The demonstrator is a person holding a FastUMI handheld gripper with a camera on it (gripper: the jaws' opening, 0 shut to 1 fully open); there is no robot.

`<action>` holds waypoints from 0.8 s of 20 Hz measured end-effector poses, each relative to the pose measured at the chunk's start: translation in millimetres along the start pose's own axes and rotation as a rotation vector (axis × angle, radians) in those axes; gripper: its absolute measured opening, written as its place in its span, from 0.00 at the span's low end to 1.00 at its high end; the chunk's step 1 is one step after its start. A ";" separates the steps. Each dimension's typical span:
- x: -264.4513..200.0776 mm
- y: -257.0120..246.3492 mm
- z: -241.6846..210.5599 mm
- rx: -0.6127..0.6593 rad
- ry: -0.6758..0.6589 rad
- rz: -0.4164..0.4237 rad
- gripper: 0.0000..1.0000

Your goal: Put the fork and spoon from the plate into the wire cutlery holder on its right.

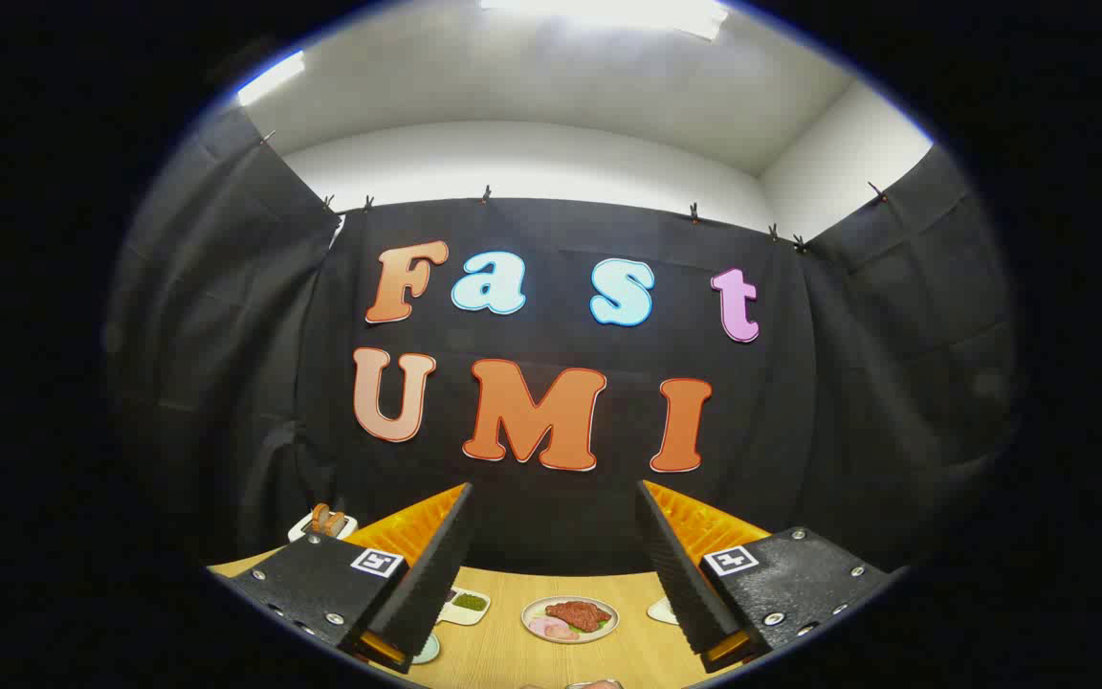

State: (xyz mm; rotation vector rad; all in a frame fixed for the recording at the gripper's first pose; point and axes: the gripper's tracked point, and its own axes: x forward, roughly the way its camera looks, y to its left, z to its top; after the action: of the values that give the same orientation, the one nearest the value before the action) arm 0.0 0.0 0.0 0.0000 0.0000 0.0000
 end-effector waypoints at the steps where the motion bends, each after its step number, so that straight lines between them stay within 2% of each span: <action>1: 0.0 0.5 -0.1 0.001 0.003 0.001 0.98; 12: 13.0 33.4 -3.5 0.027 0.022 0.059 0.98; 16: 19.1 61.6 -20.9 0.029 0.059 0.118 0.98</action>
State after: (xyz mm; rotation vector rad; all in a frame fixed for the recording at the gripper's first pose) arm 19.1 61.6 -20.9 0.0294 0.0592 0.1177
